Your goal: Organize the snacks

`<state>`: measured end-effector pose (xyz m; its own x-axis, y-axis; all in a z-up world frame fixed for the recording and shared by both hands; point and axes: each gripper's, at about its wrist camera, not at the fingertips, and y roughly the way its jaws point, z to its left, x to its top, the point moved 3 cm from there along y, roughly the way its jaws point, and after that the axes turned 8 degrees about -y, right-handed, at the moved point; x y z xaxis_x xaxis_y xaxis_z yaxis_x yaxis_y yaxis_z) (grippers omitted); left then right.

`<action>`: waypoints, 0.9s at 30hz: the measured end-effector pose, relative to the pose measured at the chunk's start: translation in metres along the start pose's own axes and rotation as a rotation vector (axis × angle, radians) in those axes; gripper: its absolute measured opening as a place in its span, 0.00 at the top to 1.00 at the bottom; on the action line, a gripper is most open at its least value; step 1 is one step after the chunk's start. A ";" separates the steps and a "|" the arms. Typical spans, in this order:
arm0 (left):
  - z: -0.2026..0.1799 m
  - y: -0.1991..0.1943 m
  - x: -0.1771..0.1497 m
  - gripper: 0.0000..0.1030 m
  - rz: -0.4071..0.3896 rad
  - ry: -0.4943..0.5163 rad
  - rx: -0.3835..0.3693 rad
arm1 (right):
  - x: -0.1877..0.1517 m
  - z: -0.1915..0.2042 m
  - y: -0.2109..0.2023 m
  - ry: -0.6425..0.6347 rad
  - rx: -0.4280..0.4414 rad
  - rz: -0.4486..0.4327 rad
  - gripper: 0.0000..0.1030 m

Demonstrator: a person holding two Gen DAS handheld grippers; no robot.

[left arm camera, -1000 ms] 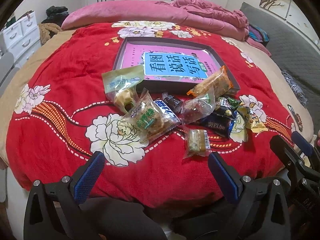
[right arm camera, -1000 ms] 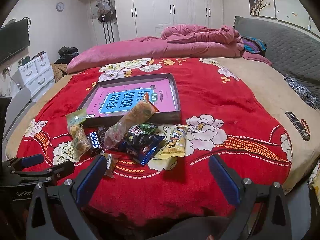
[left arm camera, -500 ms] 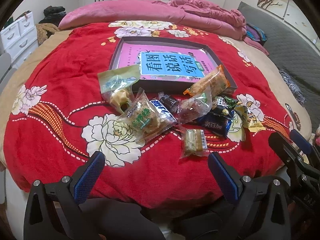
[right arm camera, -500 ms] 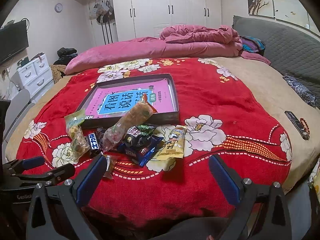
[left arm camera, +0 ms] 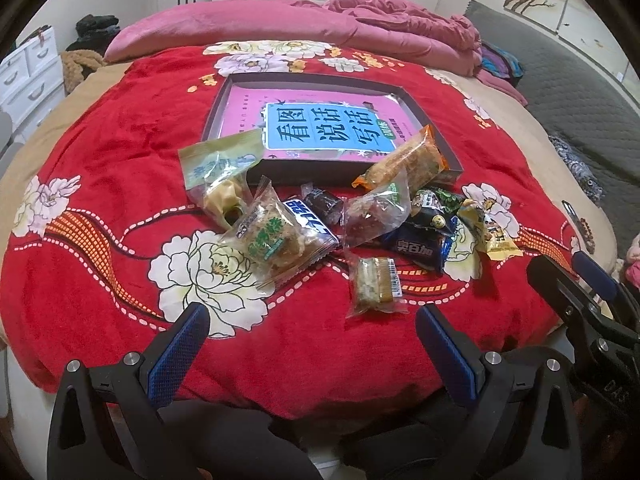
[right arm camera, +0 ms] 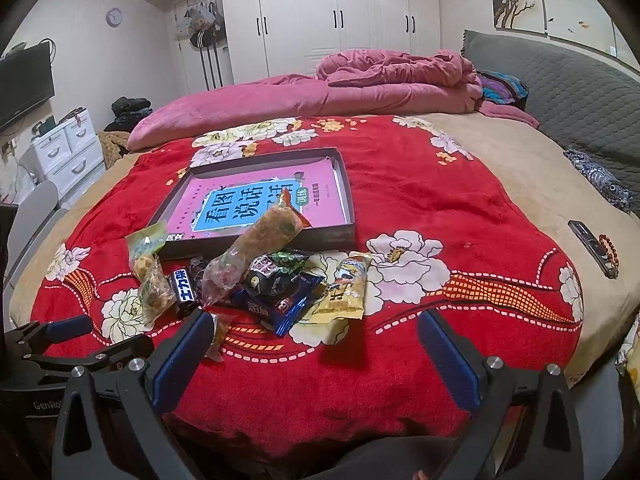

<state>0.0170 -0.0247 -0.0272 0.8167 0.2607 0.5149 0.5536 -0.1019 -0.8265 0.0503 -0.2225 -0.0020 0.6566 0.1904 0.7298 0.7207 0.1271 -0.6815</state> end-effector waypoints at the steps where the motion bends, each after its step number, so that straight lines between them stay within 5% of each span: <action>1: 0.000 0.000 0.000 0.01 0.001 -0.001 -0.001 | 0.000 0.000 0.000 0.001 0.000 0.001 0.00; 27: -0.019 0.031 0.001 0.01 0.067 0.005 -0.007 | 0.014 -0.029 0.030 0.093 -0.049 0.015 0.00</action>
<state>0.0376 -0.0461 -0.0477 0.8528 0.2485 0.4593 0.4986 -0.1261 -0.8576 0.0876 -0.2445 -0.0103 0.6834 0.1008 0.7230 0.7192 0.0770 -0.6905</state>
